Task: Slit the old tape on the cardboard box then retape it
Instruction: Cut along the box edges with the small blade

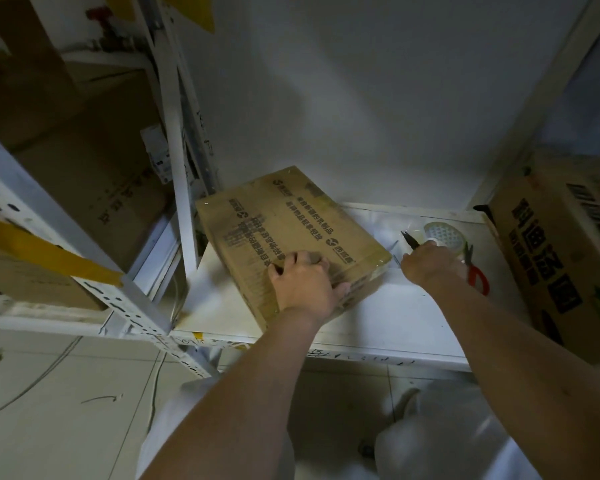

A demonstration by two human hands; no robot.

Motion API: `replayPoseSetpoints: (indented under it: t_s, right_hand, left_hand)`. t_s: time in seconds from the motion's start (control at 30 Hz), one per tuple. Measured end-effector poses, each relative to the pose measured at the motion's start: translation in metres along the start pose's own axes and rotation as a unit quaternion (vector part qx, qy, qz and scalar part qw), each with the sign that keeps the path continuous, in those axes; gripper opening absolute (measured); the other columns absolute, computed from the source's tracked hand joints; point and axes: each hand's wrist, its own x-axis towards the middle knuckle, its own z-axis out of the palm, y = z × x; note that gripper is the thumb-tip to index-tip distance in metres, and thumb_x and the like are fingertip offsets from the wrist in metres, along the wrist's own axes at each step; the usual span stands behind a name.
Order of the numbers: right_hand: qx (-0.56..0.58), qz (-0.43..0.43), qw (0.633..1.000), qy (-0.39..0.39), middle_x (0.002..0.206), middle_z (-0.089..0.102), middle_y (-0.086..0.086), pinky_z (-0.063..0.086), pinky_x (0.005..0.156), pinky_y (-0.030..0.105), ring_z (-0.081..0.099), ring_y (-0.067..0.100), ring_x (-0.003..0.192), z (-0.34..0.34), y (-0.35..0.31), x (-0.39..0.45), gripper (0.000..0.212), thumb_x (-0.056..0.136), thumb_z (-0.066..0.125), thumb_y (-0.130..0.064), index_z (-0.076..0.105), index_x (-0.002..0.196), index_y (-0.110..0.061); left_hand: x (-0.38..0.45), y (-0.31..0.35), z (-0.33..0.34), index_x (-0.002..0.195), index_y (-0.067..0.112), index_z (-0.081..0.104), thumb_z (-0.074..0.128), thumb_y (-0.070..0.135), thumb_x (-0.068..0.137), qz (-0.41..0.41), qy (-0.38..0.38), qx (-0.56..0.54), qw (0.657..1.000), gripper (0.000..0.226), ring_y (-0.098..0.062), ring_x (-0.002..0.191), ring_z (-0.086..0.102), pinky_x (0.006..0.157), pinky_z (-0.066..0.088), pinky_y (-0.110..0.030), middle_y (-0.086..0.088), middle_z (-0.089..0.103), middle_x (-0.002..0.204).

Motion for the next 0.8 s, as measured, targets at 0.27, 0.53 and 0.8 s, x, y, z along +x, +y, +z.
replayPoseSetpoints:
  t_s: [0.27,0.53,0.8]
  right_hand:
    - [0.15,-0.04,0.988,0.017,0.114,0.058,0.018,0.046,0.081,0.037,0.058,0.038,0.104,0.006,-0.022,-0.019,0.046,0.094,0.042,-0.044,0.051,0.117,-0.006]
    - [0.136,-0.088,0.987,0.001,0.113,0.056,0.013,0.047,0.077,0.036,0.058,0.035,0.102,0.007,-0.033,-0.047,0.035,0.091,0.049,-0.033,0.051,0.117,-0.009]
    - [0.126,-0.061,0.99,-0.029,0.107,0.058,0.008,0.045,0.071,0.031,0.059,0.029,0.095,0.014,-0.034,-0.09,0.03,0.086,0.048,-0.026,0.053,0.112,-0.012]
  left_hand:
    - [-0.009,-0.006,-0.005,0.137,0.03,0.047,0.043,0.064,0.087,0.016,-0.006,-0.028,0.999,0.061,-0.025,0.137,0.026,0.114,0.014,-0.058,-0.001,0.036,0.142]
    - [-0.029,-0.027,-0.01,0.137,0.025,0.046,0.036,0.047,0.096,-0.091,0.031,-0.058,0.994,0.048,-0.026,0.144,0.017,0.113,0.014,-0.059,-0.005,0.031,0.15]
    - [-0.044,-0.048,-0.019,0.144,0.023,0.034,0.036,0.048,0.096,-0.185,-0.012,-0.076,0.98,0.054,-0.036,0.146,0.002,0.109,0.022,-0.064,-0.011,0.004,0.159]
